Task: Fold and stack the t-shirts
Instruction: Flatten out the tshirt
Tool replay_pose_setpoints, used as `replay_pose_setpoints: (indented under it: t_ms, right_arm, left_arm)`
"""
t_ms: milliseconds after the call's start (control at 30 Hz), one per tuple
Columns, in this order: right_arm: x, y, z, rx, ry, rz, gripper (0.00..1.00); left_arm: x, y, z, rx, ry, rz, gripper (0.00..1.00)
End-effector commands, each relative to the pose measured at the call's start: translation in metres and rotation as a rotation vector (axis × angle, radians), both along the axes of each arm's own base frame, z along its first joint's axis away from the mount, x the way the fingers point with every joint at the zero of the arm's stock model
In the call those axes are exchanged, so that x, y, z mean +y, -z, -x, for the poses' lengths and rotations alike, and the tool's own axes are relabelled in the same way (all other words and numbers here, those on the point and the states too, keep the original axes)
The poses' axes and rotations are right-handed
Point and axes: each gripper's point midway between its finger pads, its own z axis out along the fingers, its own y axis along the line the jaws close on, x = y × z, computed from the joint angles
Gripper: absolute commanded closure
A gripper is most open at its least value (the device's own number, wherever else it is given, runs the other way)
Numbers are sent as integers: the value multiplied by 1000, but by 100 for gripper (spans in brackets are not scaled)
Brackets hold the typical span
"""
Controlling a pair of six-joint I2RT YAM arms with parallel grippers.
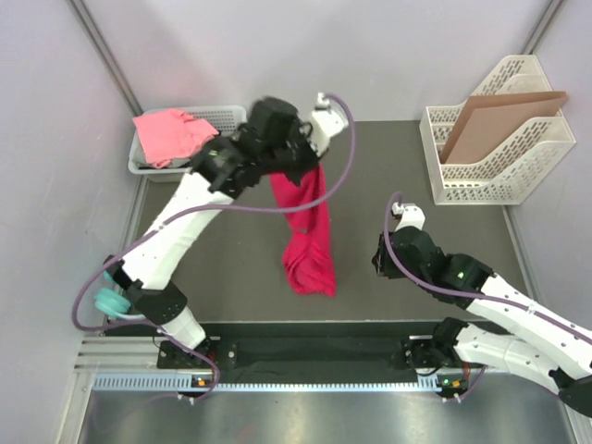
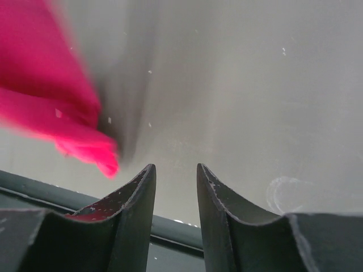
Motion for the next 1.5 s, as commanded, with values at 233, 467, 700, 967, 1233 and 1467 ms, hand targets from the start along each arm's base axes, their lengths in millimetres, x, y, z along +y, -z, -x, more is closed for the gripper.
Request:
replay_pose_setpoints:
  t_ms: [233,467,700,967,1233,1467]
  right_arm:
    - [19,3,3,6,-71,-48,39]
    - [68,-8,8,-26,-228,-145,16]
    - [113,-12,43,-149,-433,-51,21]
    - [163,40,92,-124,-562,161,14]
    - [168,30,97,-175,-518,175,13]
    - [195,24,96,-217,-546,166,15]
  left_arm:
    - [11,-100,73,-156,118,77,100]
    - [21,-111,66,-215,67,76,100]
    - [32,-101,56,-239,7,20,100]
    - [30,-89,53,-214,1,-7,100]
    - [31,-81,50,-205,-15,-28,100]
    - [27,-90,53,-201,-3,3,100]
